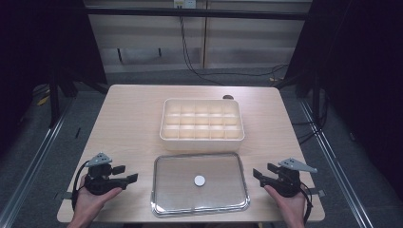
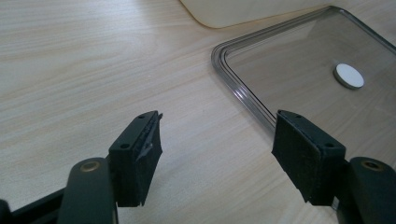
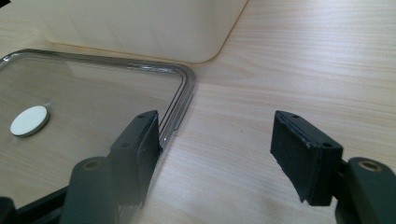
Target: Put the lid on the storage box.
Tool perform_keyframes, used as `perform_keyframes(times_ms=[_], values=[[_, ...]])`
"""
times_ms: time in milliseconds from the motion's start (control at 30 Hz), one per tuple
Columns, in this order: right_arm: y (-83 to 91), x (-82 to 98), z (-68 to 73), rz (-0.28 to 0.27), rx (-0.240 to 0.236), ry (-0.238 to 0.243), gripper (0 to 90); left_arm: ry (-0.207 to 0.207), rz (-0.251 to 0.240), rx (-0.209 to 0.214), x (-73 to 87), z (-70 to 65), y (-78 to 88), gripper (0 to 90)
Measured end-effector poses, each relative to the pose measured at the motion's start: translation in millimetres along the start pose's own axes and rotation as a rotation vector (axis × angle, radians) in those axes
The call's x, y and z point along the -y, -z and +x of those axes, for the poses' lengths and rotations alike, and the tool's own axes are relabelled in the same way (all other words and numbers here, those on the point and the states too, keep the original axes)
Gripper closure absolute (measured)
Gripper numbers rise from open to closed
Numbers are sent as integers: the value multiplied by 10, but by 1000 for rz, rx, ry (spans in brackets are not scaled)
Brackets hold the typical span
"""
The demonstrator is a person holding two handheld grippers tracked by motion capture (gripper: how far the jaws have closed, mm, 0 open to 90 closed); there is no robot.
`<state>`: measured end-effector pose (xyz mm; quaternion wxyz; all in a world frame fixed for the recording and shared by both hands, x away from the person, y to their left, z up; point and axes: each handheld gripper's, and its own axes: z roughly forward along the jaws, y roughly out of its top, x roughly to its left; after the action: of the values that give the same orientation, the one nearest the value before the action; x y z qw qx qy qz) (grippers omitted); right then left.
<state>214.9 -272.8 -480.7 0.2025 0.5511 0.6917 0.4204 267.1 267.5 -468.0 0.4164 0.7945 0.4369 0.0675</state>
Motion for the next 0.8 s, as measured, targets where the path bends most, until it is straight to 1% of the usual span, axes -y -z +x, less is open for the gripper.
perform_keyframes(times_ms=[67, 100, 167, 200, 233, 300, 333, 367, 400, 433, 467, 500, 567, 633, 667, 733, 767, 800], values=[[6, 4, 8, 3, -12, -5, 338, 12, -9, 1, 2, -9, 0, 332], [8, 6, 14, 2, -19, -4, 343, 10, -8, 5, 3, -10, 2, 338], [16, 1, 23, 17, -30, -15, 344, 7, -6, 7, 4, -16, 3, 347], [16, -1, 25, 24, -38, -16, 344, 4, -2, 15, 2, -17, 4, 352], [18, -4, 31, 35, -36, -17, 345, 4, -2, 16, -1, -24, 2, 356], [16, -14, 47, 54, -61, -33, 352, -4, 3, 14, -19, -42, 7, 356], [16, -14, 47, 54, -61, -33, 352, -4, 3, 14, -19, -42, 7, 358], [16, -25, 60, 55, -64, -29, 343, 4, -9, 17, -40, -64, 5, 360], [18, -32, 70, 48, -71, -31, 345, -4, -3, 16, -50, -67, 7, 360], [19, -41, 75, 51, -73, -27, 345, -3, -6, 19, -63, -77, 0, 362], [23, -58, 82, 62, -73, -26, 344, -10, -2, 19, -78, -82, -4, 362], [26, -77, 83, 63, -81, -31, 345, -5, -5, 20, -93, -100, -14, 362], [44, -129, 87, 62, -86, -35, 345, -20, 0, 23, -130, -129, -28, 369], [61, -197, 89, 68, -100, -26, 338, -41, 14, 24, -186, -157, -62, 380], [65, -237, 88, 69, -117, -33, 328, -65, 21, 21, -227, -167, -83, 382], [76, -333, 85, 72, -139, -29, 321, -82, 22, 15, -282, -159, -123, 388], [75, -381, 81, 69, -146, -22, 317, -73, 17, 16, -301, -142, -154, 395], [68, -426, 84, 70, -153, -20, 316, -46, 13, 28, -308, -126, -189, 397]])
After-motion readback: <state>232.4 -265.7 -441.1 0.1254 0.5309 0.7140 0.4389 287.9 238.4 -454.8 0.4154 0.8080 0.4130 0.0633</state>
